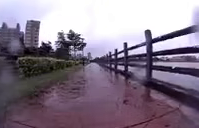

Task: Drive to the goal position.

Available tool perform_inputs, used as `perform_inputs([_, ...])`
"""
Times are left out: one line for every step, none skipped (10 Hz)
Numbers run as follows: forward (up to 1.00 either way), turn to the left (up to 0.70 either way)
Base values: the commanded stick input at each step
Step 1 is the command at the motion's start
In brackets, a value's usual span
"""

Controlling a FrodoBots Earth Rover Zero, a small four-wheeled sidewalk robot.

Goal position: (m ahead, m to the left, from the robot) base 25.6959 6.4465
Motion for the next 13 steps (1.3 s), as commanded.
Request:
perform_inputs([1.0, 0.0])
perform_inputs([1.0, 0.0])
perform_inputs([1.0, 0.05])
perform_inputs([1.0, 0.18])
perform_inputs([1.0, 0.28])
perform_inputs([1.0, 0.38])
perform_inputs([1.0, 0.24])
perform_inputs([1.0, 0.04])
perform_inputs([1.0, 0.0])
perform_inputs([1.0, 0.0])
perform_inputs([1.0, 0.0])
perform_inputs([1.0, 0.0])
perform_inputs([1.0, 0.0])
